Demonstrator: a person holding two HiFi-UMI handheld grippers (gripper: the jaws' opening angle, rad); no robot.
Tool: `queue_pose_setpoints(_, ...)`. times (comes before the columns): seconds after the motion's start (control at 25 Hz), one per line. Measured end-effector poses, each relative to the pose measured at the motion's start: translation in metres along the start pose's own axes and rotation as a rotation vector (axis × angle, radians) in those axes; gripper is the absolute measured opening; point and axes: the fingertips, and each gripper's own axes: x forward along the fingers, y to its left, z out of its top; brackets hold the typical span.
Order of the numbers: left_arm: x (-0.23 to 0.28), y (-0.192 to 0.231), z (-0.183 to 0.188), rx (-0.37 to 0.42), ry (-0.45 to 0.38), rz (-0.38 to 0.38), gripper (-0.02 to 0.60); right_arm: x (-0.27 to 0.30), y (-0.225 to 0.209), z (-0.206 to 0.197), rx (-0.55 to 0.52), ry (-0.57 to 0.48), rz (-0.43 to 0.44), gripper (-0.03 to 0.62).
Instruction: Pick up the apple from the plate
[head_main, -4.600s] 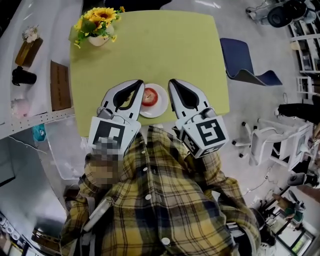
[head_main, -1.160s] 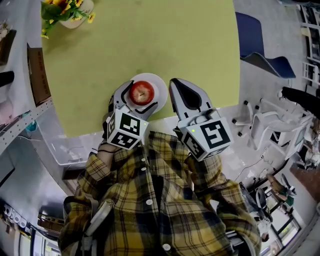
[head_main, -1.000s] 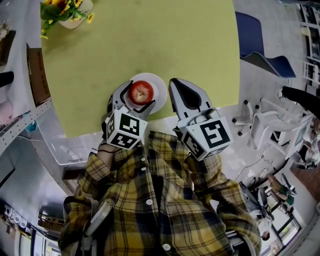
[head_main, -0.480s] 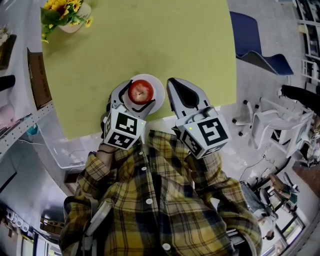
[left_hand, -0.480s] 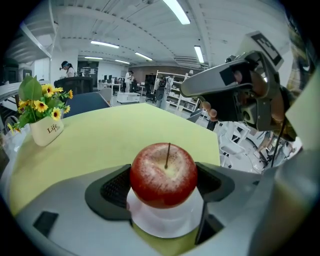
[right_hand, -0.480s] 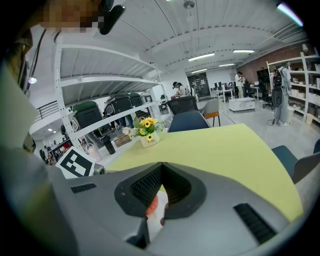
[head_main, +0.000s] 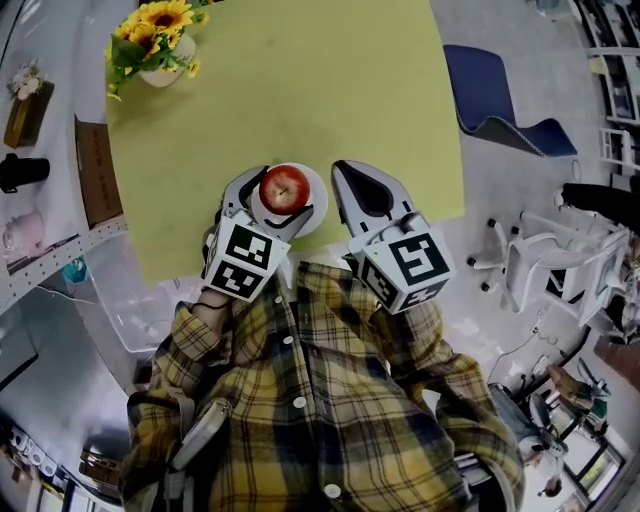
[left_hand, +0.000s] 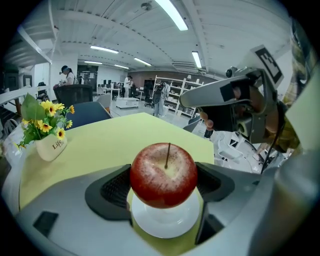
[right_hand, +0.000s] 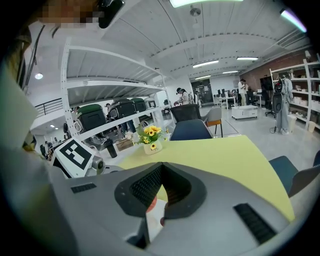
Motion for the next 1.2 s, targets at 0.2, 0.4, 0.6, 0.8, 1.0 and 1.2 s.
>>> queue_pose_setpoints(0.2, -0.023, -0.005, 0.022, 0.009, -0.017, 0.005, 0.408, -0.013, 0.01, 0.013, -0.018, -0.024, 0.024, -0.003)
queue_pose_setpoints(0.4, -0.043, -0.003, 0.041, 0.046, -0.042, 0.015, 0.408, -0.016, 0.021, 0.027, -0.057, -0.046, 0.05, -0.003)
queue_pose_setpoints(0.6, -0.065, -0.013, 0.056, 0.061, -0.058, 0.012, 0.408, -0.025, 0.032, 0.037, -0.085, -0.058, 0.072, -0.003)
queue_pose_setpoints(0.8, -0.087, -0.017, 0.068, 0.073, -0.073, 0.015, 0.408, -0.031, 0.04, 0.045, -0.115, -0.073, 0.089, -0.003)
queue_pose_setpoints(1.0, -0.101, -0.016, 0.077, 0.075, -0.095, 0.017, 0.408, -0.031, 0.045, 0.05, -0.12, -0.075, 0.093, -0.003)
queue_pose_setpoints(1.2, -0.103, -0.018, 0.077, 0.068, -0.107, 0.017, 0.408, -0.03, 0.051, 0.05, -0.138, -0.076, 0.114, -0.003)
